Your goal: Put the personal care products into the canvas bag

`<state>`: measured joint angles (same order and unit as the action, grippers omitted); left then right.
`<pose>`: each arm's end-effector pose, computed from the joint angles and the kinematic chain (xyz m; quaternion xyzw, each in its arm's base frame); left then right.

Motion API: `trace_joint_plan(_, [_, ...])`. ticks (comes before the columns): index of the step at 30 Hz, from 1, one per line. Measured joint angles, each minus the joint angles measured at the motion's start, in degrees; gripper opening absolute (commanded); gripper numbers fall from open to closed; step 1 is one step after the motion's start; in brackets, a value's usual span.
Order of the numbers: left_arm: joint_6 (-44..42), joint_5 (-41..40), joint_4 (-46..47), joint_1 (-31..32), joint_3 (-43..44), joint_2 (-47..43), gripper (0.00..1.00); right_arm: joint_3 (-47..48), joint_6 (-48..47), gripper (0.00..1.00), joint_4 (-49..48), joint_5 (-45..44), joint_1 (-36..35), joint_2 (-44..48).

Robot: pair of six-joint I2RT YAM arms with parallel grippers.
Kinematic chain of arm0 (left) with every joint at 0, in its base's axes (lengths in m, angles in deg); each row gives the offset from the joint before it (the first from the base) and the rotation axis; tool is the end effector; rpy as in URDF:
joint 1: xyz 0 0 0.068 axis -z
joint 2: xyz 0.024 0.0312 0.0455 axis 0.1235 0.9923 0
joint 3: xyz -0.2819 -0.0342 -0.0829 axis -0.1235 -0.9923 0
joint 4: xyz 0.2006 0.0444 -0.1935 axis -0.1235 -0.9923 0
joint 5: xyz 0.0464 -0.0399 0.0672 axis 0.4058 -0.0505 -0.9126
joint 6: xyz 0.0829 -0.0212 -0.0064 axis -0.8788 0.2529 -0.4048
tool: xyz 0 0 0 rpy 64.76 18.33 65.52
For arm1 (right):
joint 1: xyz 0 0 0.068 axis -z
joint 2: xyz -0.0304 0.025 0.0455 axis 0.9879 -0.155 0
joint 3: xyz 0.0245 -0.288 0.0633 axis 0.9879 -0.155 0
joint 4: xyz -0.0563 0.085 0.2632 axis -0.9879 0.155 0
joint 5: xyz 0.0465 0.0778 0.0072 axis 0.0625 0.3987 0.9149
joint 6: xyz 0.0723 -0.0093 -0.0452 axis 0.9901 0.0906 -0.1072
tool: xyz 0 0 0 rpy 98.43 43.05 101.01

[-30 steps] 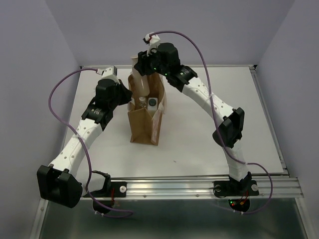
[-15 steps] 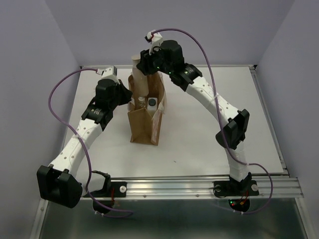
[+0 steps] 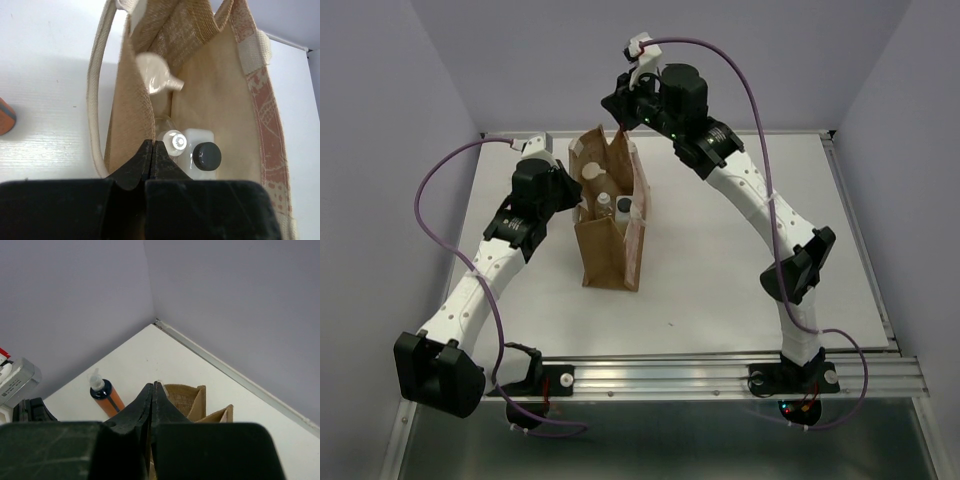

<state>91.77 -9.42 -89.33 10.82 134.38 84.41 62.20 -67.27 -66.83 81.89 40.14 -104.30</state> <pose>0.3123 -0.0991 0.3641 -0.0593 0.7923 -0.2168 0.5672 0.3955 0.3558 0.5171 -0.2738 0.6458 0.3042 0.6446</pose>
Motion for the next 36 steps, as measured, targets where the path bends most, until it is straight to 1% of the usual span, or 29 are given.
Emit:
trace_joint_plan(6, [-0.02,-0.02,-0.11,0.02,0.0,0.0,0.0,-1.75,-0.59,0.01,0.24,-0.31,0.0,0.09])
trace_joint_plan(13, [-0.2,-0.02,-0.15,0.02,0.0,-0.02,0.0,-5.9,-0.7,0.01,0.42,-2.19,0.0,0.44])
trace_joint_plan(15, [-0.2,0.13,-0.15,0.02,0.0,-0.09,0.0,-7.65,-0.7,0.03,0.46,-3.21,0.0,0.96])
trace_joint_plan(18, [-0.26,0.2,-0.39,0.02,0.0,-0.37,0.0,-10.73,-0.52,0.12,0.44,-5.07,0.0,2.34])
trace_joint_plan(19, [-0.33,0.17,-0.66,0.02,0.09,-0.5,0.04,-12.39,-0.33,0.15,0.52,-6.32,0.0,3.32])
trace_joint_plan(20, [-0.46,0.15,-0.92,0.02,0.2,-0.61,0.11,-13.81,-0.2,0.22,0.7,-7.74,0.0,4.26])
trace_joint_plan(21, [-0.66,0.09,-1.81,0.02,0.63,-0.81,0.18,-14.88,0.07,0.41,0.48,-8.87,0.0,4.98])
trace_joint_plan(22, [-0.83,-0.07,-2.62,0.02,1.11,-0.94,0.18,-16.04,0.37,0.49,0.5,-10.19,0.0,5.88])
trace_joint_plan(23, [-1.05,-0.44,-3.56,0.02,1.75,-1.03,0.2,-17.46,0.74,0.65,0.59,-12.31,0.0,7.06])
trace_joint_plan(24, [-1.29,-1.03,-5.01,0.07,2.6,-1.16,0.22,-18.05,1.33,0.75,0.52,-13.53,0.0,7.61])
trace_joint_plan(25, [-1.51,-1.79,-5.97,0.13,3.34,-1.4,0.34,-19.19,1.68,0.82,0.31,-15.15,0.0,8.57])
trace_joint_plan(26, [-1.62,-2.49,-6.62,0.13,4.17,-1.64,0.37,-20.61,2.21,0.9,0.48,-16.55,0.0,9.75])
trace_joint_plan(27, [-1.64,-3.13,-7.13,0.13,4.92,-1.95,0.38,-21.4,2.51,0.94,0.55,-17.4,0.0,10.51])
trace_joint_plan(29, [-1.88,-4.44,-7.69,0.13,6.69,-3.08,0.5,-22.77,3.8,0.99,0.48,-18.56,0.0,11.78])
trace_joint_plan(30, [-1.97,-5.03,-7.78,0.11,7.45,-3.72,0.56,-23.37,4.13,1.0,0.59,-18.69,0.0,12.31])
trace_joint_plan(31, [-2.03,-5.81,-7.82,0.11,8.46,-4.57,0.71,-23.91,4.5,1.0,0.79,-18.75,0.0,12.72])
trace_joint_plan(33, [-1.7,-7.34,-8.66,0.11,10.23,-5.14,0.82,-24.87,5.38,1.0,1.97,-18.99,0.0,13.27])
trace_joint_plan(34, [-1.4,-8.28,-9.11,0.11,11.37,-5.16,0.92,-25.31,5.62,1.0,2.56,-19.12,0.0,13.33])
trace_joint_plan(36, [-0.48,-10.97,-11.28,0.11,13.92,-4.28,0.99,-25.97,6.23,0.99,4.24,-19.1,0.0,13.33])
